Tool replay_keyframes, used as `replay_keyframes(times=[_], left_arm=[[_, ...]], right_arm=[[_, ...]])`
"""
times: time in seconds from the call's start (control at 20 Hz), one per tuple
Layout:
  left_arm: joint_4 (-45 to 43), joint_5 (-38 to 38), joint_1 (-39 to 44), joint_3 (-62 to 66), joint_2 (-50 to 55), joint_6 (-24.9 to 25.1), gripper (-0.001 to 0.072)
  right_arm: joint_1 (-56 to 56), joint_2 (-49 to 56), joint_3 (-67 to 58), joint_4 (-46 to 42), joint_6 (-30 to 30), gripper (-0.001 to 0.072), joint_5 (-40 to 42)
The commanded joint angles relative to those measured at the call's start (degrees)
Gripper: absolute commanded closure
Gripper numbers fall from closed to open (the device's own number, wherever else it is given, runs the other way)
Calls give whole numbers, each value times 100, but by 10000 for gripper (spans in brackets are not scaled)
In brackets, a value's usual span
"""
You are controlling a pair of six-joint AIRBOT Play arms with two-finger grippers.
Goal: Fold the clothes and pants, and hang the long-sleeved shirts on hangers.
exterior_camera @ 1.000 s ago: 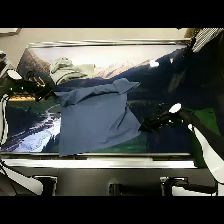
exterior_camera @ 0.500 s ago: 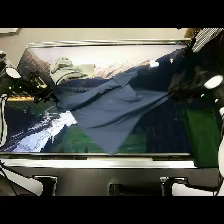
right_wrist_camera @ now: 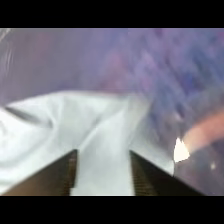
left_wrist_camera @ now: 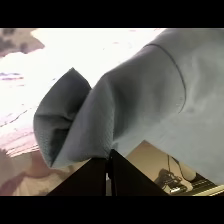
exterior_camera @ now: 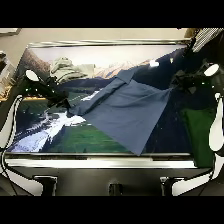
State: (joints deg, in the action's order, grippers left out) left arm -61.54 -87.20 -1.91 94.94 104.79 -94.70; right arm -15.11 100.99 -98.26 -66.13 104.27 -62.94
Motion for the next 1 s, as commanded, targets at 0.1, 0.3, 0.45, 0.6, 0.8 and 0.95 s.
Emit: replay_keyframes(times=[0.1, 0.3, 0.45, 0.6, 0.8, 0.95], left_arm=[[2, 22, -70, -44, -76, -7, 692], [2, 24, -98, -44, -87, -4, 693], [2, 22, -92, -44, -87, -4, 692], [2, 22, -94, -44, -87, -7, 692], [2, 22, -94, -44, -87, -7, 692], [2, 22, -92, -44, -87, -7, 692]], right_arm=[[-597, -494, 85, 273, -1700, 218, -2173], [-901, -1687, 2055, 474, -1838, 217, -2094], [-645, -2758, 4199, 1419, -2057, 215, -1445], [-24, -3630, 5853, 1609, -2057, 140, -905], [874, -4374, 7246, 1617, -1659, 121, -498], [1425, -4625, 7593, 1646, -1353, 125, -179]])
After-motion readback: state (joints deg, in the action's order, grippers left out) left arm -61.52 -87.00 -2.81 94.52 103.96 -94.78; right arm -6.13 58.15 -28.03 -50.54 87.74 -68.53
